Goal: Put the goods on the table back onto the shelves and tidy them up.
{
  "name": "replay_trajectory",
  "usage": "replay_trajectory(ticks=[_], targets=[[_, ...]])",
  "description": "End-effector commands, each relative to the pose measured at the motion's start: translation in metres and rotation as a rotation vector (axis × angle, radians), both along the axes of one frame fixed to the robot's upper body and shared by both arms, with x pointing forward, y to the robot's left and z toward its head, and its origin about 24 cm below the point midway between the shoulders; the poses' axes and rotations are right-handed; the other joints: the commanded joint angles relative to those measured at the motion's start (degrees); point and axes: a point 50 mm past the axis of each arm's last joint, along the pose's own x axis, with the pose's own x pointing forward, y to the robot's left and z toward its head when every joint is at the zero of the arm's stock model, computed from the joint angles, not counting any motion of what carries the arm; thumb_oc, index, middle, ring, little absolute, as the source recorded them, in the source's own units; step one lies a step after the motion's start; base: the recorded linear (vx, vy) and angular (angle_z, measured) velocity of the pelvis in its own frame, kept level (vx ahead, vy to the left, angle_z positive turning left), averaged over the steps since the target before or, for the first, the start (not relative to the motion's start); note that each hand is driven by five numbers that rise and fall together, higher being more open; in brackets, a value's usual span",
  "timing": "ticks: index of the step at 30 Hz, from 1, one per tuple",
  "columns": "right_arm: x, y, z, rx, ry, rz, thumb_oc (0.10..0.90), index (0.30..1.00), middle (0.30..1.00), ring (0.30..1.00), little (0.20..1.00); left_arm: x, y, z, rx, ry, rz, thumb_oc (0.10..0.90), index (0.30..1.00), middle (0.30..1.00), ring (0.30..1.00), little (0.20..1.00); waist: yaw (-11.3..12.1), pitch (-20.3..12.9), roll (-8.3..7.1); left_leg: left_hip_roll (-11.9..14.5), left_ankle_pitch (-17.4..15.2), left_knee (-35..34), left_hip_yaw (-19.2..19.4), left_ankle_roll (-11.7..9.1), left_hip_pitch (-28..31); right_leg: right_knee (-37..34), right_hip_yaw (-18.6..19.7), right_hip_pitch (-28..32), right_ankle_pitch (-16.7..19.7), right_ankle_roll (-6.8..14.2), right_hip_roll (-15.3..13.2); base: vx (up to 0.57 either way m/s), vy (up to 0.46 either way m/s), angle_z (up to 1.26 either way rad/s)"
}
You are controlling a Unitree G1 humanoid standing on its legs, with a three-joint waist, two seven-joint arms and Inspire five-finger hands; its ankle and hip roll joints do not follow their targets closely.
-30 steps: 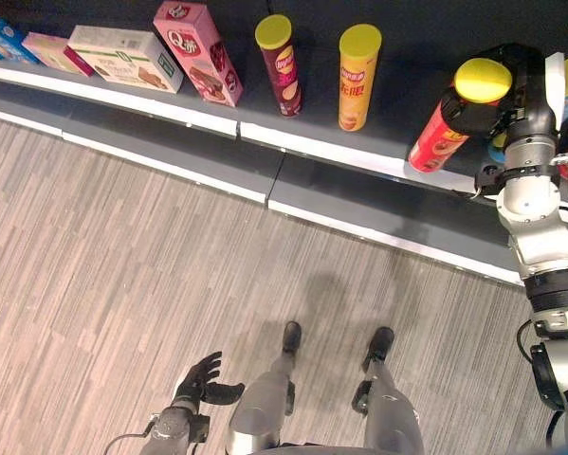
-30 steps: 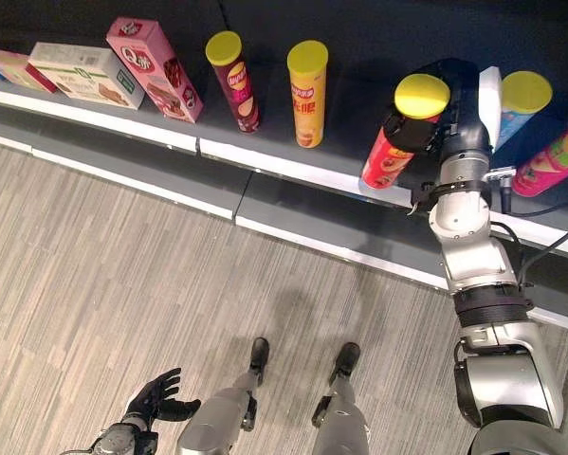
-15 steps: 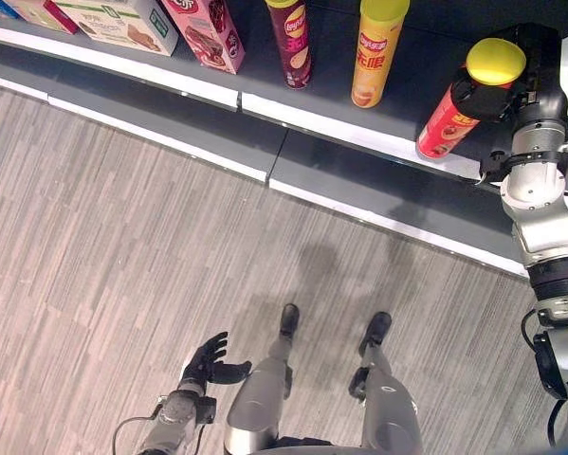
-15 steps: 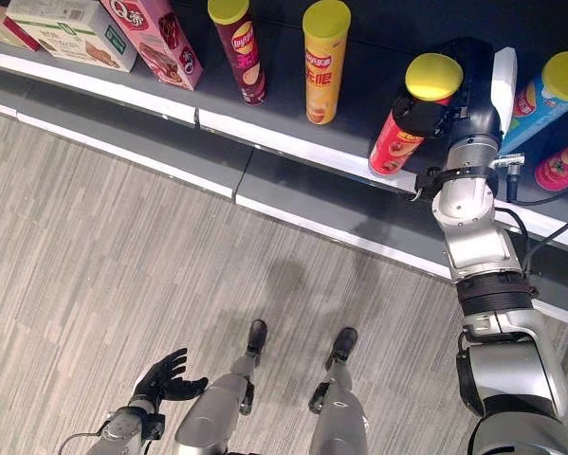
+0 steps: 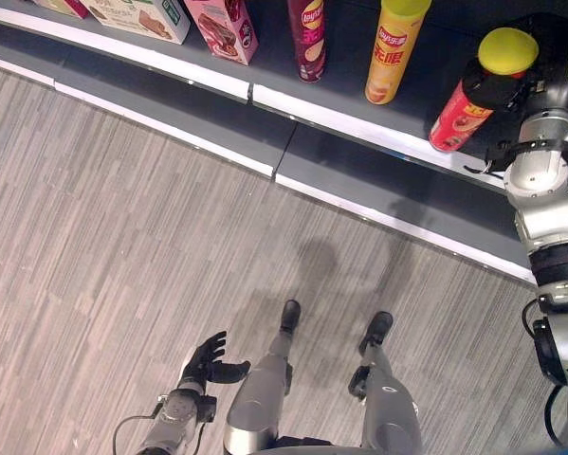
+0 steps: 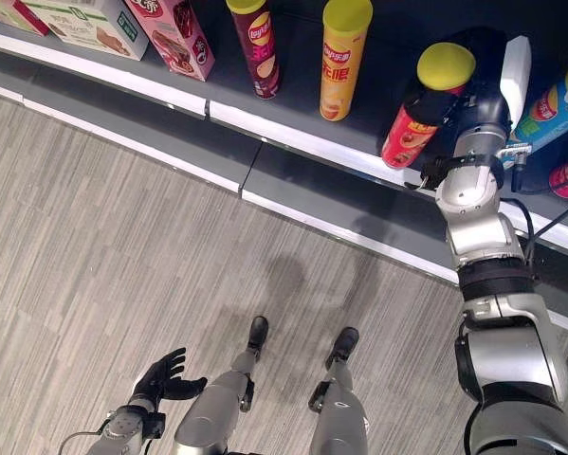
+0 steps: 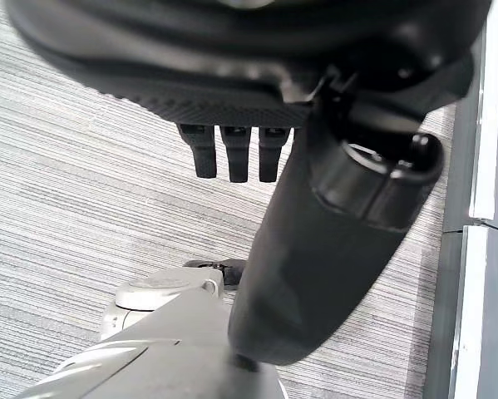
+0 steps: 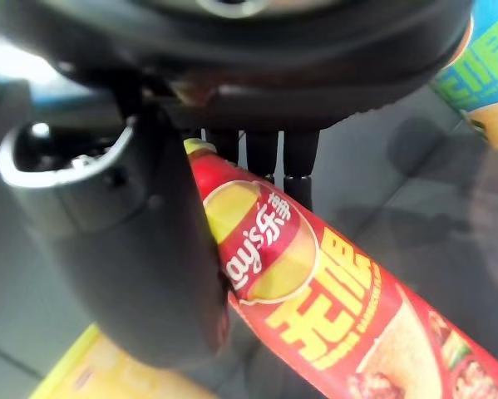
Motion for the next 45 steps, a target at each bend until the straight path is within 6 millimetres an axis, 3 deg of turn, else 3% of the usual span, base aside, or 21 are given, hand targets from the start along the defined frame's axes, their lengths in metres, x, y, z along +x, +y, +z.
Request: replay_trajectory(ticks=[1, 8, 21, 23, 24, 25, 28, 30, 34, 35, 45], targets=[[-0.021, 0.005, 0.080, -0.097, -0.270, 0.006, 0.400, 0.300, 0.300, 0.300, 0.300, -0.008, 0.021, 0.000, 0.073, 0.009, -0.001, 0.800, 0.900, 0.900, 0.900, 0.900, 0.5, -3.5, -3.63, 0.6, -3.5, 0.2, 6.6, -2.8, 1.4, 1.6, 7.0, 4.3, -7.1, 5.4, -3.5, 0.00, 0.000, 0.00], [-0.023, -0.003, 0.091, -0.082, -0.274, -0.022, 0.400, 0.300, 0.300, 0.300, 0.300, -0.004, 0.020, 0.002, 0.073, -0.006, 0.002, 0.800, 0.900, 0.900, 0.900, 0.900, 1.1, -3.3, -3.68, 0.6, -3.3, 0.2, 6.3, -2.9, 0.6, 1.8, 7.4, 3.4, -7.2, 5.4, -3.3, 0.00, -0.002, 0.01], [-0.019, -0.011, 0.080, -0.008, -0.261, -0.040, 0.400, 0.300, 0.300, 0.300, 0.300, -0.003, 0.017, 0.003, 0.064, -0.013, 0.015, 0.800, 0.900, 0.900, 0.900, 0.900, 1.2, -2.9, -3.54, 0.5, -3.5, 0.2, 6.1, -2.6, 0.6, 1.9, 7.4, 3.5, -7.4, 5.5, -3.2, 0.00, 0.000, 0.00], [-0.019, -0.010, 0.080, -0.009, -0.259, -0.038, 0.610, 0.615, 0.615, 0.615, 0.615, -0.003, 0.017, 0.003, 0.064, -0.014, 0.015, 0.800, 0.900, 0.900, 0.900, 0.900, 1.1, -2.8, -3.52, 0.5, -3.5, 0.2, 6.1, -2.6, 0.6, 1.9, 7.4, 3.4, -7.4, 5.5, -3.3, 0.00, 0.000, 0.00], [-0.019, -0.010, 0.080, 0.001, -0.263, -0.036, 0.773, 0.860, 0.860, 0.860, 0.860, -0.002, 0.016, 0.002, 0.062, -0.014, 0.018, 0.800, 0.900, 0.900, 0.900, 0.900, 1.0, -2.6, -3.56, 0.4, -3.5, 0.2, 6.2, -2.6, 0.7, 2.0, 7.5, 3.4, -7.3, 5.5, -3.2, 0.00, 0.000, 0.00], [-0.018, -0.010, 0.079, 0.003, -0.262, -0.035, 0.800, 0.900, 0.900, 0.900, 0.900, -0.002, 0.016, 0.002, 0.063, -0.014, 0.020, 0.800, 0.900, 0.900, 0.900, 0.900, 1.0, -2.6, -3.59, 0.4, -3.6, 0.2, 6.3, -2.6, 0.7, 2.0, 7.6, 3.4, -7.3, 5.5, -3.3, 0.00, 0.000, 0.00], [-0.017, -0.009, 0.079, 0.013, -0.263, -0.034, 0.800, 0.900, 0.900, 0.900, 0.900, -0.002, 0.015, 0.002, 0.060, -0.015, 0.023, 0.800, 0.900, 0.900, 0.900, 0.900, 0.9, -2.5, -3.58, 0.4, -3.5, 0.2, 6.4, -2.6, 0.7, 1.9, 7.7, 3.3, -7.3, 5.5, -3.2, 0.00, 0.000, 0.00], [-0.008, 0.006, 0.071, 0.029, -0.236, 0.018, 0.800, 0.900, 0.900, 0.900, 0.900, 0.013, 0.020, 0.006, 0.106, -0.022, 0.004, 0.800, 0.900, 0.900, 0.900, 0.900, -0.1, -2.5, -3.87, 0.5, -3.7, 0.2, 6.8, -2.6, 0.7, 1.9, 8.0, 3.1, -7.2, 5.5, -3.1, 0.00, 0.000, 0.00], [-0.008, 0.006, 0.071, 0.030, -0.236, 0.018, 0.800, 0.900, 0.900, 0.900, 0.900, 0.013, 0.020, 0.006, 0.106, -0.022, 0.004, 0.800, 0.900, 0.900, 0.900, 0.900, 0.0, -2.5, -3.91, 0.5, -3.7, 0.2, 6.8, -2.6, 0.7, 1.9, 8.1, 3.1, -7.2, 5.5, -3.1, 0.00, 0.000, 0.00], [-0.013, -0.003, 0.077, 0.028, -0.246, -0.024, 0.800, 0.900, 0.900, 0.900, 0.900, 0.002, 0.018, 0.001, 0.074, 0.012, 0.016, 0.800, 0.900, 0.900, 0.900, 0.900, 0.3, -2.7, -3.85, 0.5, -3.7, 0.2, 6.7, -2.6, 0.7, 1.8, 7.8, 3.4, -7.3, 5.5, -3.2, 0.00, 0.000, 0.00], [-0.010, -0.003, 0.066, 0.063, -0.215, -0.012, 0.800, 0.900, 0.900, 0.900, 0.900, 0.007, 0.017, 0.002, 0.075, 0.013, 0.014, 0.800, 0.900, 0.900, 0.900, 0.900, -0.1, -3.0, -4.34, 0.4, -3.8, 0.2, 6.6, -2.5, 1.2, 1.6, 7.4, 4.2, -7.2, 5.5, -3.2, 0.00, 0.000, 0.00]])
